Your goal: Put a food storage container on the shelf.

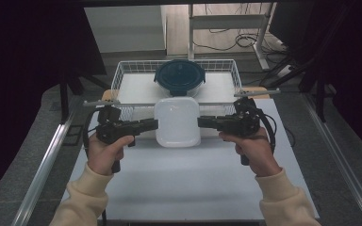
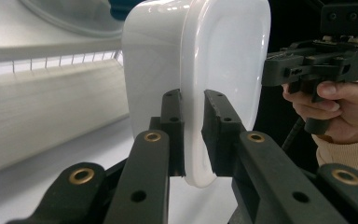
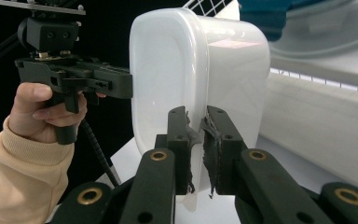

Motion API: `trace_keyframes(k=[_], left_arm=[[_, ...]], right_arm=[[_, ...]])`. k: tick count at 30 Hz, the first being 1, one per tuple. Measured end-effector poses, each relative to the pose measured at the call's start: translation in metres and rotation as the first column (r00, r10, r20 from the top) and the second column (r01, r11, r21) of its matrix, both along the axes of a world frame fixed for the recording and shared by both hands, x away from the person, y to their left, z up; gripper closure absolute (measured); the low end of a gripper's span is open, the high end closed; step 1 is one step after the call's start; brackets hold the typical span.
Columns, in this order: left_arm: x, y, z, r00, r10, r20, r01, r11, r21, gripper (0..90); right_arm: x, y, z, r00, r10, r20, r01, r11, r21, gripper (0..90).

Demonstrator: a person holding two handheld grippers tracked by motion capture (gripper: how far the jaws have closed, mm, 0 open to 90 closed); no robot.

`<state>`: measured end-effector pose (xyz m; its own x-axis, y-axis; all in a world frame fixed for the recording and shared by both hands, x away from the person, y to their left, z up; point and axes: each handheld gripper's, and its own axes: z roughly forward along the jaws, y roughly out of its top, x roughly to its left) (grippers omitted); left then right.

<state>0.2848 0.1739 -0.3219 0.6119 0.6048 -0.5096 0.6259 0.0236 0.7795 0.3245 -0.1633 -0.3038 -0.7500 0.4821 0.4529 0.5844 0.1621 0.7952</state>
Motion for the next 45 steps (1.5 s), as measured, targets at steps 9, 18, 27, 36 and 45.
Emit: trace_keyframes(k=[9, 18, 27, 36, 45], left_arm=[[0.01, 0.003, 0.011, 1.0, 0.006, -0.003, -0.006, 1.0, -0.003, 79.4], [0.019, 0.007, 0.022, 0.9999, 0.01, 0.004, -0.01, 0.9999, -0.013, 79.2], [0.036, 0.009, 0.046, 0.9997, 0.005, 0.024, -0.005, 0.9999, 0.01, 79.2], [0.055, 0.012, 0.067, 0.9992, 0.011, 0.038, -0.012, 0.9995, 0.031, 79.2], [0.075, 0.013, 0.075, 0.9999, 0.013, 0.009, -0.013, 0.9995, 0.027, 79.1]], right_arm=[[0.009, 0.004, 0.012, 1.0, -0.004, 0.007, 0.004, 1.0, -0.006, 80.3], [0.017, 0.008, 0.027, 0.9997, 0.004, 0.023, -0.004, 0.9999, -0.009, 80.3], [0.031, 0.01, 0.044, 0.9992, 0.004, 0.041, -0.004, 1.0, 0.006, 80.4], [0.052, 0.013, 0.062, 0.9992, -0.002, 0.041, 0.001, 1.0, 0.009, 80.4], [0.07, 0.015, 0.07, 0.9997, -0.012, 0.023, 0.011, 0.9997, 0.02, 80.3]])
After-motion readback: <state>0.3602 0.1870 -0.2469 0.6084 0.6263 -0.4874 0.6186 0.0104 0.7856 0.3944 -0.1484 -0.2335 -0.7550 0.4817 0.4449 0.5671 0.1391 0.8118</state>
